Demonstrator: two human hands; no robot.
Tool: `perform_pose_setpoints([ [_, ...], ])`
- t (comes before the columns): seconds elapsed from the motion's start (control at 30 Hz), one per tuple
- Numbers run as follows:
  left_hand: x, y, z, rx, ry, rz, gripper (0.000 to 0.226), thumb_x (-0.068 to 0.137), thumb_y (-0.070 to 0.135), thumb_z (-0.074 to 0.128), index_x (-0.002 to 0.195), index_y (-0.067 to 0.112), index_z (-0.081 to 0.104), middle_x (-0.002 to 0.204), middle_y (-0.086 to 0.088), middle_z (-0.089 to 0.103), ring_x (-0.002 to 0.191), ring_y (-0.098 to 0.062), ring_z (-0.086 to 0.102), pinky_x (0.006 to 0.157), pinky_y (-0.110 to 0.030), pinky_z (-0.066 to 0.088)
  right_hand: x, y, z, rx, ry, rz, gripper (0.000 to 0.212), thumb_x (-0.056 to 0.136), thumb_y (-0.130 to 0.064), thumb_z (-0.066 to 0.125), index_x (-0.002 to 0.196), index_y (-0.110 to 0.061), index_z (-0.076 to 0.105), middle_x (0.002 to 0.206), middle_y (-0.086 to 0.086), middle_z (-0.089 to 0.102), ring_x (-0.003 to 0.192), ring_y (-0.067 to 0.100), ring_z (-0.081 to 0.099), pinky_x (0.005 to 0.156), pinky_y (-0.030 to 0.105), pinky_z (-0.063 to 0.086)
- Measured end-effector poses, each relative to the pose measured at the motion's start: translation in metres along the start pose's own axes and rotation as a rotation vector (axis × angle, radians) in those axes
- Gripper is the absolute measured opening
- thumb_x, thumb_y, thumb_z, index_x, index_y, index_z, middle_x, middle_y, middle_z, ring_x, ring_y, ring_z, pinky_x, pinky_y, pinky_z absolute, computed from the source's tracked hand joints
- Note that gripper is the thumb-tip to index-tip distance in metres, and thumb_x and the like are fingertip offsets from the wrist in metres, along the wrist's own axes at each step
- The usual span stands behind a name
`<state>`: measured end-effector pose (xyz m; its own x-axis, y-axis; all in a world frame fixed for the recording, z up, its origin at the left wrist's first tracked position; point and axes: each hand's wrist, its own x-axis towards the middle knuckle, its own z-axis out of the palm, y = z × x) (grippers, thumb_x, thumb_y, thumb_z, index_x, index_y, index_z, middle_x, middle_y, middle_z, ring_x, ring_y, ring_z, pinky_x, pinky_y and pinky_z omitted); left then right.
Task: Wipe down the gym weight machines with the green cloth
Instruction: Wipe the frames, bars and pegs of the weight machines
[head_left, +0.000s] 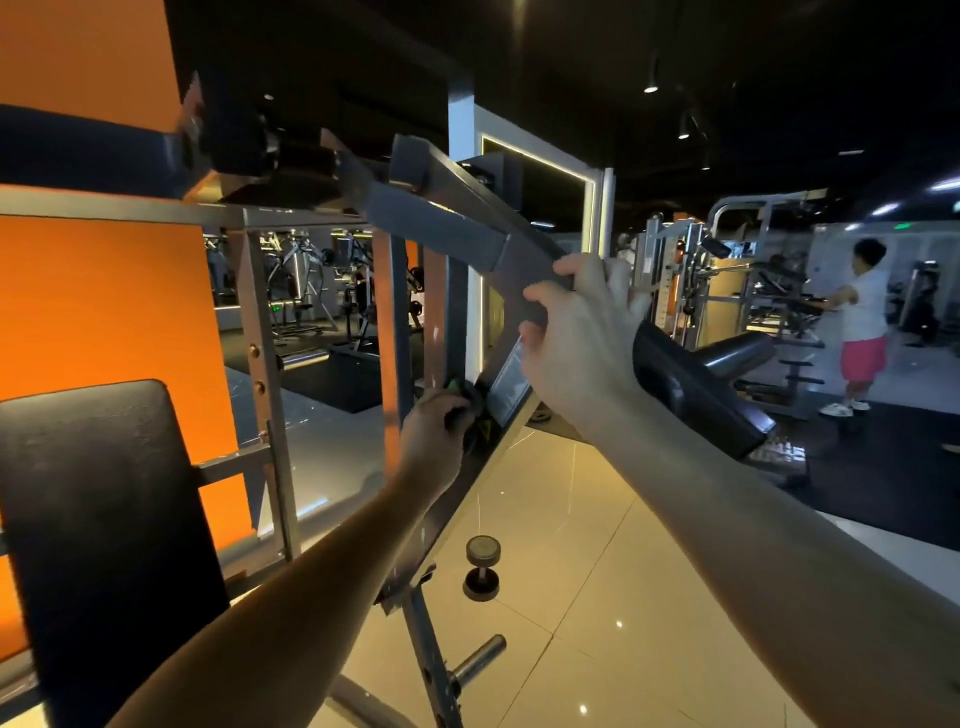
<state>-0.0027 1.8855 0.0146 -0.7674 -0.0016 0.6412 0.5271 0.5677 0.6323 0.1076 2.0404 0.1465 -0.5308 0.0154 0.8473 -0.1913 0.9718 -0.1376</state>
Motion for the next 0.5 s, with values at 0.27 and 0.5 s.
perform_pose_setpoints([
  [0.27,0.009,-0.016,-0.049,-0.080,-0.023,-0.037,0.008,0.102,0.020,0.058,0.107,0.026,0.060,0.093,0.007,0.061,0.089,-0.005,0.060,0.068,-0.017,0.045,-0.048,-0.022,0.073,0.478,-0.249,0.176,0.025,0.098,-0.022,0.065,0.122,-0.021,0.070,0.125,-0.005,0.055,0.118,0.009,0.054,0.103,0.030,0.051],
  [0.5,0.013,-0.032,-0.033,-0.065,-0.025,0.061,0.014,0.098,0.016,0.064,0.095,0.029,0.061,0.100,0.014,0.052,0.096,0.009,0.052,0.081,-0.013,0.048,-0.080,-0.014,0.132,0.734,-0.032,0.745,0.017,0.095,-0.021,0.072,0.102,-0.026,0.058,0.121,-0.002,0.058,0.095,0.005,0.055,0.083,0.013,0.047],
])
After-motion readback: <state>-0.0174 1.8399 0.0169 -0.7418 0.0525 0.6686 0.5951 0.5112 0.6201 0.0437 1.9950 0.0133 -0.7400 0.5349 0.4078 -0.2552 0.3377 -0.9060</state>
